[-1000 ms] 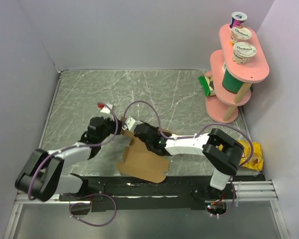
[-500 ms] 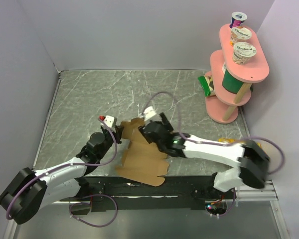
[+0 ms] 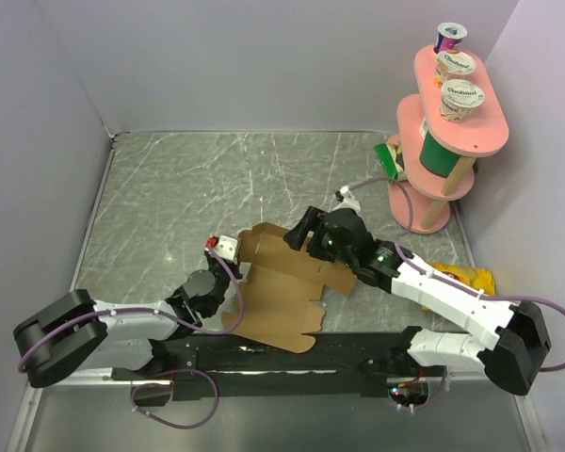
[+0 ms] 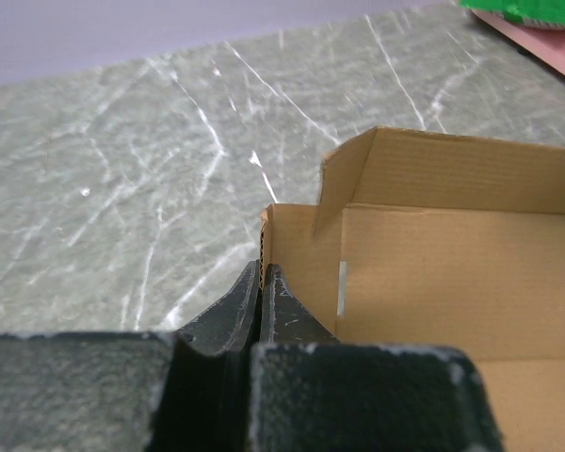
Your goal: Fold the paper box
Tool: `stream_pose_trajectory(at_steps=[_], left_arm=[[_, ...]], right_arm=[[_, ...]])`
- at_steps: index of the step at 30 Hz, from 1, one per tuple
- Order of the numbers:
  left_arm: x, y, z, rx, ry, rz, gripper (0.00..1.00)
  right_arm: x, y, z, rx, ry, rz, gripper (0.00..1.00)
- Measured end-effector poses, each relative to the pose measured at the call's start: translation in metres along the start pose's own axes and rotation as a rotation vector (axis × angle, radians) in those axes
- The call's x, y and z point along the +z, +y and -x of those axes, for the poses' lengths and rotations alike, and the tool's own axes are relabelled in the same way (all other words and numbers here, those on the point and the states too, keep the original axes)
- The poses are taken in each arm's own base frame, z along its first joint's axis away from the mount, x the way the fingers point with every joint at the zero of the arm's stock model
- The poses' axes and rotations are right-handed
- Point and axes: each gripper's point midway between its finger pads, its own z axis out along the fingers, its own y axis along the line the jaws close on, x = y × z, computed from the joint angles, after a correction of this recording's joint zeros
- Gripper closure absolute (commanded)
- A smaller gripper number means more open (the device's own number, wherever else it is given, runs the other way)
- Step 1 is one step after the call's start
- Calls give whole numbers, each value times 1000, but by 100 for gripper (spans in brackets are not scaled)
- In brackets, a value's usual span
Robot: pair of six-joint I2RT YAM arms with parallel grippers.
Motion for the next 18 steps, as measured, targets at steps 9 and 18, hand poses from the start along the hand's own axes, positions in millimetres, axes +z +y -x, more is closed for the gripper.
stream_pose_trajectory(at_steps=[9,18], left_arm=[[-7,-2,11,35,-72,50,99],[-13,-1,21,30,-118,68,99]], right_arm=[[9,-4,0,436,-12,59,20],[38,-24,2,732,-42,17,21]])
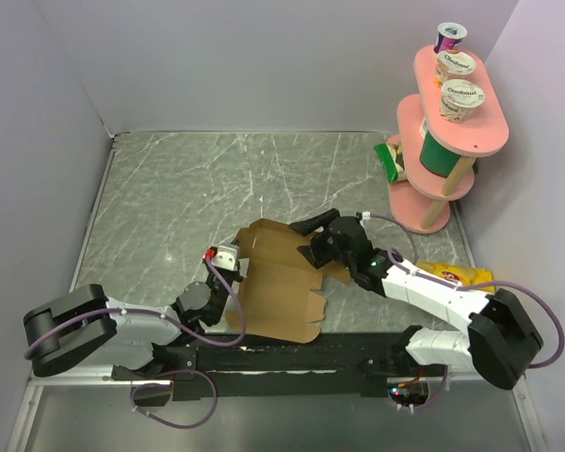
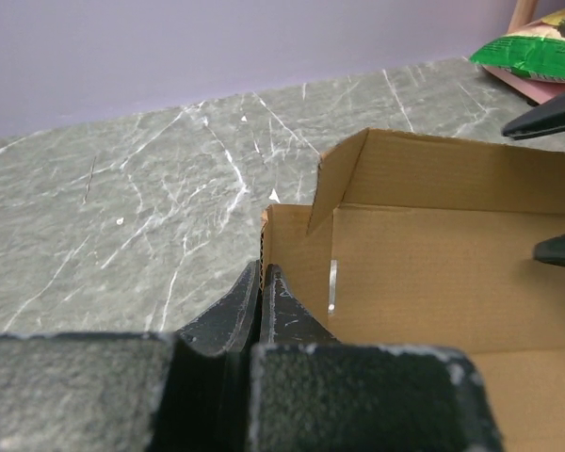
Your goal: Fold the paper box
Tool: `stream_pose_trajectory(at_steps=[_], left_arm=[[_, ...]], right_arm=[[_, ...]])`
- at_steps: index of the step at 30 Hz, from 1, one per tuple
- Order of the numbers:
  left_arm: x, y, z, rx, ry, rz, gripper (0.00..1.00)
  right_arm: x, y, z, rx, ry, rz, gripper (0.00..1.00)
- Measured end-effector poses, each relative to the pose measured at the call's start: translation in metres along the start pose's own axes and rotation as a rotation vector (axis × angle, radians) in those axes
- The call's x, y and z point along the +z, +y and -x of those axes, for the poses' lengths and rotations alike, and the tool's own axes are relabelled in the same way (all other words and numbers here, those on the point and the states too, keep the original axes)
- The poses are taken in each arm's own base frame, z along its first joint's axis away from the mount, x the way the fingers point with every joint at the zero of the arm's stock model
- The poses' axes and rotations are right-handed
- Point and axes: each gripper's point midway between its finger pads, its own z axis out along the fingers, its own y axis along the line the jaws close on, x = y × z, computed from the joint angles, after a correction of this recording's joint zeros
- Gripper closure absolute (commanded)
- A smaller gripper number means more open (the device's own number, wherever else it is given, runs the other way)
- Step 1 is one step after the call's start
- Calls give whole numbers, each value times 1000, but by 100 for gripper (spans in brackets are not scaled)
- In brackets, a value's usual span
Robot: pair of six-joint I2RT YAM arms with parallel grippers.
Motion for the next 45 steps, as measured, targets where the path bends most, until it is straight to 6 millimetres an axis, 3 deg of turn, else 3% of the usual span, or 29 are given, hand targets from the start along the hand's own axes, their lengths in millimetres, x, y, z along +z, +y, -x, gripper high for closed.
stream_pose_trajectory(at_steps=[11,18,20,23,27,29,37,45], left_arm=[[-6,3,-7,44,14,11,99],[-7,7,-12,67,26,29,99],[-7,8,-13,71,30,36,99],[-7,9,-14,73,33,43,99],[-7,10,-14,73,35,50,99],[-7,11,-14,74,35,51,99],[-8,11,-20,90,49,55,99],[-8,13,-21,90,53,66,99]], right_arm=[[36,8,12,135,-38,-31,21],[51,27,8,131,-25,-25,39],[55,26,6,129,-12,-33,40],[60,15,2,123,5,-68,37],[64,4,-5,123,28,-103,24],[64,3,-7,127,40,-106,25],[72,-7,-10,152,42,-154,40],[77,-6,-15,157,47,-176,79]])
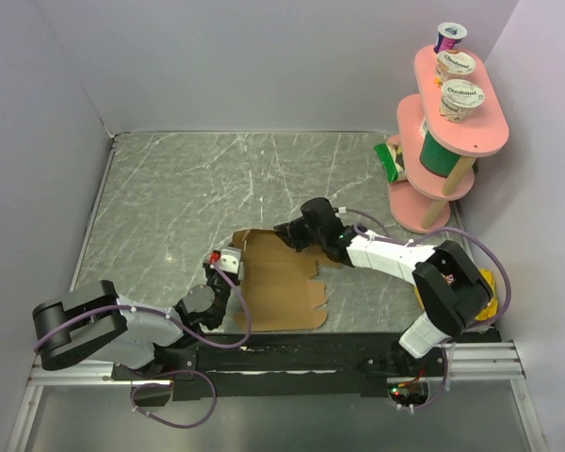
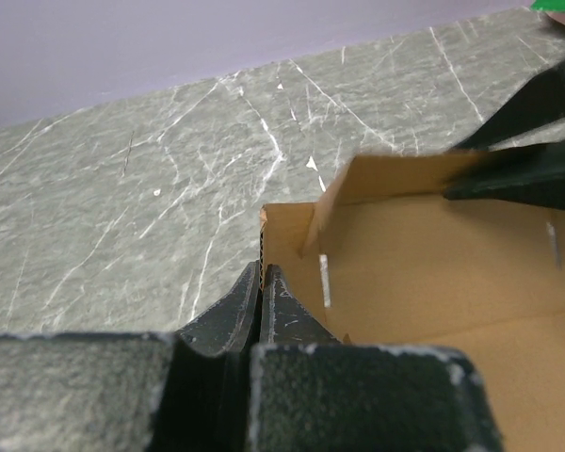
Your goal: Fold the paper box
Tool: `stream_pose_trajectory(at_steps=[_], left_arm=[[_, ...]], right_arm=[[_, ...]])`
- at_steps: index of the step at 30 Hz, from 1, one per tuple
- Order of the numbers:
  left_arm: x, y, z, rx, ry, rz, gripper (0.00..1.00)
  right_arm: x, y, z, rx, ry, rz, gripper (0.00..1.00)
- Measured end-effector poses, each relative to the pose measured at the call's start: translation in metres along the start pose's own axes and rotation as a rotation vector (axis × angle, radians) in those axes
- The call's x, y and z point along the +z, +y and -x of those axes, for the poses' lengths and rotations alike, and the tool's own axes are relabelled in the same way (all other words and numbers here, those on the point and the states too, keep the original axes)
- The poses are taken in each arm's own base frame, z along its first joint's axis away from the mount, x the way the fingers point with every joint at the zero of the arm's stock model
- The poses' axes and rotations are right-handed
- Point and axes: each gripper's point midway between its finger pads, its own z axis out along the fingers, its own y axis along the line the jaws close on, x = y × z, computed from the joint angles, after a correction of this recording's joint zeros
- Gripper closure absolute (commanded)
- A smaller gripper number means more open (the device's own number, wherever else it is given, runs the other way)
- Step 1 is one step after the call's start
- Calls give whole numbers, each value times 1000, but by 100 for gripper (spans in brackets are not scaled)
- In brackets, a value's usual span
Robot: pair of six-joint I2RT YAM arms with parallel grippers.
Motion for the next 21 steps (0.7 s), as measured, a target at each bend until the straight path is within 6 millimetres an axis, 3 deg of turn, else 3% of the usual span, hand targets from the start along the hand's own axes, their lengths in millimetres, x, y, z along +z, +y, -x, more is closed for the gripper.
stream_pose_trajectory(at_steps=[2,3,5,6,10,15,21], left_arm=[[0,0,0,-5,0,0,94],[0,0,0,-10,1,1,83],[0,-1,0,-18,1,-1,72],[0,-1,0,-26,1,-2,58],[4,1,7,-108,-12,-20,32],[9,11,31,-277,-53,-70,21],[4,7,41,-413,-34,-185,21]], right_arm=[[2,0,-3,-1,4,-3,87],[4,0,-5,0,3,-3,90],[6,-1,-5,-4,-3,1,98],[7,0,-4,-7,-11,6,100],[9,7,1,-56,-46,52,100],[12,8,12,-144,-101,141,100],[7,14,22,-258,-144,317,100]])
